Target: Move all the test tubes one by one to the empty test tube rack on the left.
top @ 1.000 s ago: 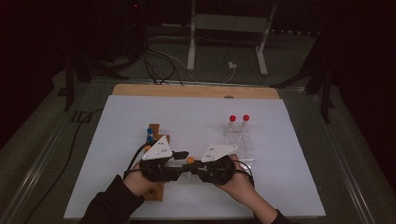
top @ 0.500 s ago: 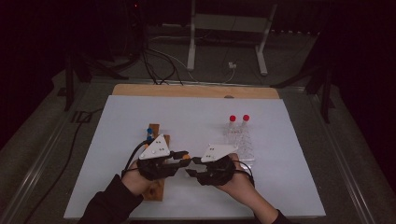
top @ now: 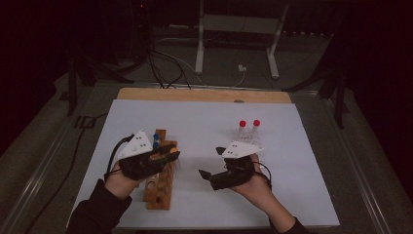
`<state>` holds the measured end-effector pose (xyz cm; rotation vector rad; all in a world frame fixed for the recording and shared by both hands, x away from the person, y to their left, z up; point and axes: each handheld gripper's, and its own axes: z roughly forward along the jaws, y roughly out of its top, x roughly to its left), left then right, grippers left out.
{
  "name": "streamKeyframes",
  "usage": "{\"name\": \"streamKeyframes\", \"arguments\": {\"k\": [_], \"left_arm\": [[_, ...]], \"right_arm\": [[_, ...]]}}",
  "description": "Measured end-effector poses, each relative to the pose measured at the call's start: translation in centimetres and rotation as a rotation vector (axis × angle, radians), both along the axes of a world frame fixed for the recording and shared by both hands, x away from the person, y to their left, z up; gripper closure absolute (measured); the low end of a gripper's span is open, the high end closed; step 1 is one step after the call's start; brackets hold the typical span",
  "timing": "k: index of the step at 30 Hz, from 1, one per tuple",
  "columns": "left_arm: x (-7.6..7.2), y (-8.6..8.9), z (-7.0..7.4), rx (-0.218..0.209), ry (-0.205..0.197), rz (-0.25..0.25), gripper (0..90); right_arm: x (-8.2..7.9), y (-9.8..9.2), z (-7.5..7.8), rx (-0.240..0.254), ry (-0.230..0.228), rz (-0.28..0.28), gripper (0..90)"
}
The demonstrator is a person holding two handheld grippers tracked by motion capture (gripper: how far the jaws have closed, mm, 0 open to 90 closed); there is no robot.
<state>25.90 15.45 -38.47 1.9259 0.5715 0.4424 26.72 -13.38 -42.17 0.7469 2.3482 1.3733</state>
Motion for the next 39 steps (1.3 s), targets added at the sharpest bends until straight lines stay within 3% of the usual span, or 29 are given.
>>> {"name": "streamKeyframes", "arguments": {"k": [4, 10, 20, 32, 37, 39], "left_arm": [[-0.2, 1.2, 0.6, -0.012, -0.008, 0.03, 72.0], [-0.4, 2.6, 1.1, -0.021, -0.02, 0.069, 72.0], [-0.6, 4.0, 1.1, 0.002, -0.029, 0.115, 72.0], [0.2, 4.4, -1.0, 0.067, 0.006, 0.144, 72.0], [0.6, 4.2, -2.0, 0.078, 0.029, 0.142, 72.0], [0.6, 4.1, -2.5, 0.104, 0.026, 0.131, 72.0]], "right_arm": [[0.4, -0.4, 0.1, 0.023, 0.019, -0.029, 0.0], [0.5, -1.0, 0.4, 0.049, 0.009, -0.044, 0.0], [0.5, -1.3, 0.5, 0.045, -0.001, -0.039, 0.0], [0.4, -1.5, 0.8, 0.05, -0.013, -0.045, 0.0], [0.4, -1.5, 0.7, 0.048, -0.014, -0.039, 0.0], [0.4, -1.5, 0.7, 0.044, -0.013, -0.041, 0.0]]}}
